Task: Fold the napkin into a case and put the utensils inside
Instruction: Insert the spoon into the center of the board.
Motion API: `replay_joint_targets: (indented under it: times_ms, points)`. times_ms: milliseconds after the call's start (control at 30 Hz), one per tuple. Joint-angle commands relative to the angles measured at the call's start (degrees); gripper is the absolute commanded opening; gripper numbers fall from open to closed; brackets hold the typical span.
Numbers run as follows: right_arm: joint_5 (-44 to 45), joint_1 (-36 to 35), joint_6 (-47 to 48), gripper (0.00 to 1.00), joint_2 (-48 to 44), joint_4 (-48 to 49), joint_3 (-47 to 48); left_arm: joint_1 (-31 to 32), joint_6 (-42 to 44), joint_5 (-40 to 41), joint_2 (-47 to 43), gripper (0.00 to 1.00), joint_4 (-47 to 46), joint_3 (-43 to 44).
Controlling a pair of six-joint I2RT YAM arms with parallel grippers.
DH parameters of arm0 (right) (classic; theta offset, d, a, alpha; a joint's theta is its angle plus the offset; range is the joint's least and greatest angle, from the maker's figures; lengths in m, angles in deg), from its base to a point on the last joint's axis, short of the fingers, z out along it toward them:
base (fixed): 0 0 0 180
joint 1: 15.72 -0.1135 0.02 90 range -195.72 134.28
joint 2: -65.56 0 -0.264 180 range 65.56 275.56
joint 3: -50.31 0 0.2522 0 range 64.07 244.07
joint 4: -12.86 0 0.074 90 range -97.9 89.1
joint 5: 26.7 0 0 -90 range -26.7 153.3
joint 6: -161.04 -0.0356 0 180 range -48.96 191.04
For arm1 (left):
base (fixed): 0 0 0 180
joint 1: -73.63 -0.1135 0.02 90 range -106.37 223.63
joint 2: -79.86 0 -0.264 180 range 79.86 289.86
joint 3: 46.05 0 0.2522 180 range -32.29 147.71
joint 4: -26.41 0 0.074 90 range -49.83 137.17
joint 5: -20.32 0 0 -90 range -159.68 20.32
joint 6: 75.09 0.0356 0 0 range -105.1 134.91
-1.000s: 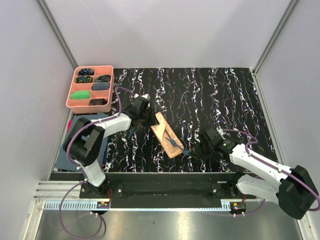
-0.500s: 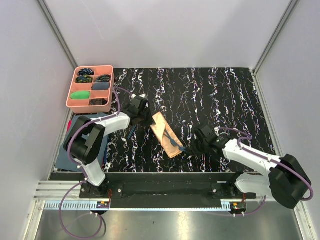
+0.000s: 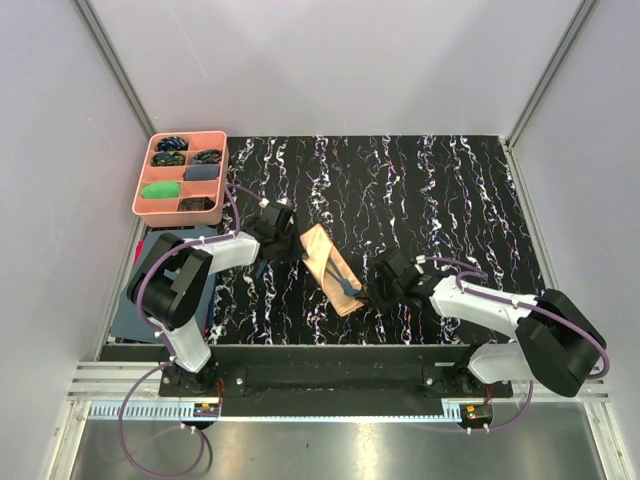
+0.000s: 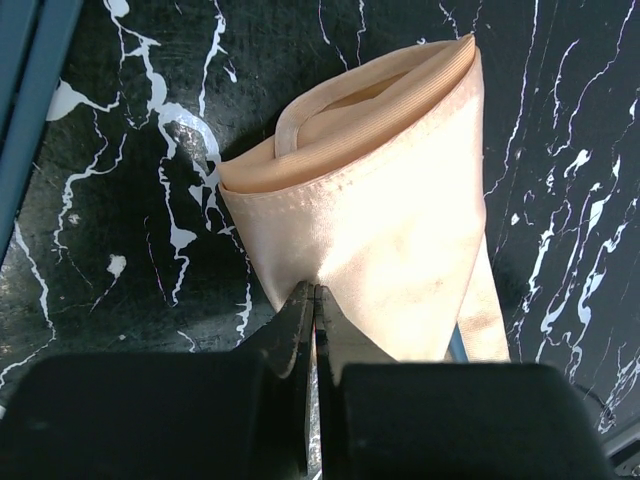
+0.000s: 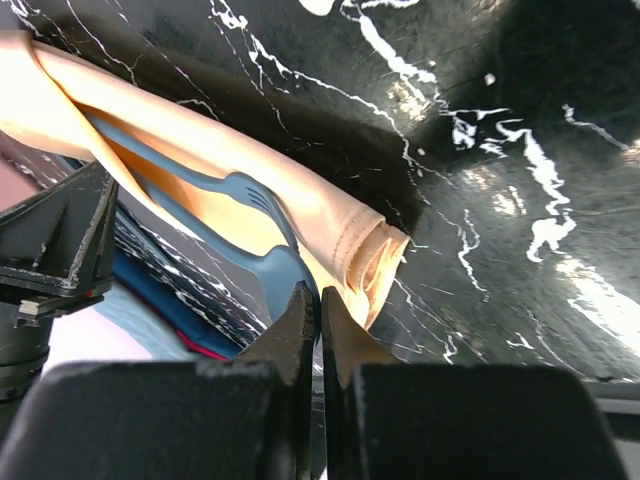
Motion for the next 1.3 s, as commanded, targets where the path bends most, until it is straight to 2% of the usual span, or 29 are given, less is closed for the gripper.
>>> replay_joint_targets:
  times_ms: [0, 300, 567, 600, 633, 700, 733, 767, 833, 867, 933, 967, 1033, 1067, 1167, 1200, 1267]
  points:
    - [4.5, -1.41, -4.23, 0.0, 0.95, 5.22, -0.51, 0.1, -0.76, 0.22, -2.1, 0.01, -2.28, -1.01]
    - [3.98, -2.11, -6.7, 0.0, 7.98, 11.01, 0.02, 0.63, -1.12, -0.31, -2.63, 0.0, -2.54, -1.19]
    - [4.95, -3.08, -7.76, 0.02, 8.78, 13.22, 0.54, 0.8, -1.12, -0.66, -3.24, 0.0, -2.54, -1.27]
    - [4.77, -3.17, -7.58, 0.04, 9.04, 12.7, 0.81, 0.8, -0.85, -0.83, -3.5, 0.0, -2.37, -1.1]
    - [4.51, -3.08, -6.97, 0.16, 9.13, 12.26, 1.07, 0.8, -0.68, -0.75, -3.94, 0.01, -2.02, -0.84]
    - [2.93, -3.17, -5.92, 0.27, 8.87, 11.99, 1.16, 0.71, 0.46, 0.12, -6.22, 0.12, 0.52, -0.22]
    - [1.79, -3.26, -5.04, 0.33, 8.69, 11.99, 0.46, 0.54, 1.16, 0.65, -7.36, 0.21, 3.58, 0.74]
    - [1.35, -3.26, -4.42, 0.36, 8.26, 11.99, -0.06, 0.02, 2.04, 1.09, -10.16, 0.39, 5.35, 1.1]
    - [0.64, -3.26, -2.05, 0.4, 5.71, 11.99, -1.9, -0.78, 4.85, 3.82, -13.07, 0.56, 11.22, 2.93]
    - [0.73, -3.26, -0.82, 0.48, 3.44, 12.08, -2.35, -2.09, 7.56, 4.08, -14.65, 0.73, 13.78, 4.16]
    - [0.73, -3.26, 2.69, 0.55, 0.79, 11.99, -3.15, -3.84, 10.47, 5.22, -15.46, 0.77, 21.66, 8.29]
    - [0.73, -3.26, 4.53, 0.65, -1.66, 11.9, -3.23, -4.55, 12.92, 6.19, -15.98, 0.78, 23.28, 8.91]
    - [-0.84, -3.17, 9.02, 0.73, -3.95, 11.38, -3.32, -6.74, 16.09, 5.93, -16.25, 0.79, 25.92, 9.97]
    - [-1.64, -3.17, 10.95, 0.82, -6.05, 11.37, -3.32, -7.45, 18.63, 6.19, -15.73, 0.79, 27.42, 10.58]
    - [-4.8, -3.08, 20.87, 0.92, -9.49, 10.5, -2.89, -9.13, 25.83, 7.16, -10.55, 0.79, 31.99, 13.92]
    - [-5.07, -3.08, 27.86, 0.93, -10.46, 9.97, -2.1, -9.22, 27.87, 6.73, -8.62, 0.75, 33.57, 16.72]
    - [-5.86, -2.82, 34.92, 0.96, -13.09, 9.79, -1.74, -9.22, 33.92, 4.1, -3.7, 0.7, 35.95, 18.84]
